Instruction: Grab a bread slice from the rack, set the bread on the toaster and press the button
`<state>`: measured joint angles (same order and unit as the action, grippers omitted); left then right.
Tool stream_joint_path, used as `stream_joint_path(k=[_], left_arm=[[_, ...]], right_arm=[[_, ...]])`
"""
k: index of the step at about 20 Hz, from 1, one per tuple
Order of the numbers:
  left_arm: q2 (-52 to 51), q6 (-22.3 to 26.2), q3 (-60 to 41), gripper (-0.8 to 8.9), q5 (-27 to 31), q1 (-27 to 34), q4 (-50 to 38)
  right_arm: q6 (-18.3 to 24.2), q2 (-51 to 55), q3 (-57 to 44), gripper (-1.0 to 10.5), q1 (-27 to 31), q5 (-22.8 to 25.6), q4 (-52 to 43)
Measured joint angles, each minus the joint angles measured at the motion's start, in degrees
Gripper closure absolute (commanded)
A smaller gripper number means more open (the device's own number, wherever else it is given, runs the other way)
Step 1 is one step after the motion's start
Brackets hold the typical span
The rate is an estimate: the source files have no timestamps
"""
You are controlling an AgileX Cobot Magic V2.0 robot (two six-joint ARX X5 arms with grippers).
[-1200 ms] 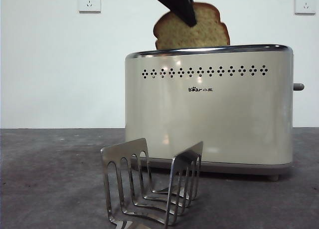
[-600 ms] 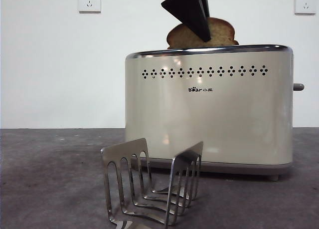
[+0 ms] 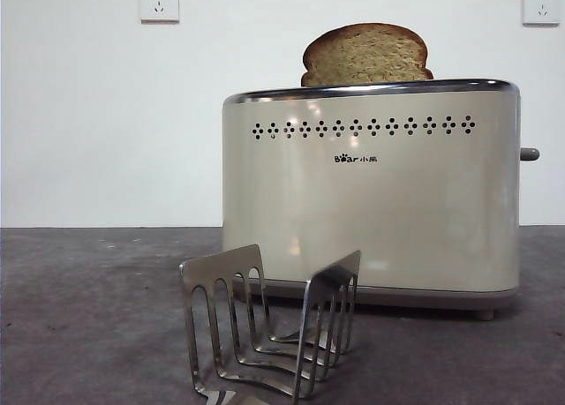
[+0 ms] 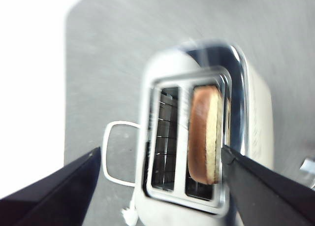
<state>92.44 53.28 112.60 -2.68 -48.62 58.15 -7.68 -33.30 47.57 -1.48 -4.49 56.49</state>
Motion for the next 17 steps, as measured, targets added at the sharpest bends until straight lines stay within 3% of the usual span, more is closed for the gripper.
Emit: stream_joint_path(k=[2, 4, 7, 11, 17], left_arm=[[-3.30, -8.81, 0.00, 6.33, -0.04, -0.33, 1.81], [-5.86, -18.73, 0.00, 8.32, -0.07, -0.46, 4.17], [-9.81, -30.60, 0.00, 8.22, -0.04, -0.31, 8.41], [-13.22, -42.73, 0.00, 8.22, -0.52, 0.24, 13.66], [-14.56, -49.79, -0.07, 8.22, -0.44, 0.31, 17.73]], right_arm=[[-0.15, -1.31, 0.00, 9.5, 0.00, -0.61, -1.01], [-0.55, -3.10, 0.00, 9.5, 0.00, -5.03, -4.74], [-1.81, -6.71, 0.00, 9.5, 0.15, -9.86, -11.17], [-3.67, -17.03, 0.13, 9.5, 4.04, -24.22, -19.85], [-6.73, -31.12, 0.13, 9.5, 12.26, -40.17, -29.53]])
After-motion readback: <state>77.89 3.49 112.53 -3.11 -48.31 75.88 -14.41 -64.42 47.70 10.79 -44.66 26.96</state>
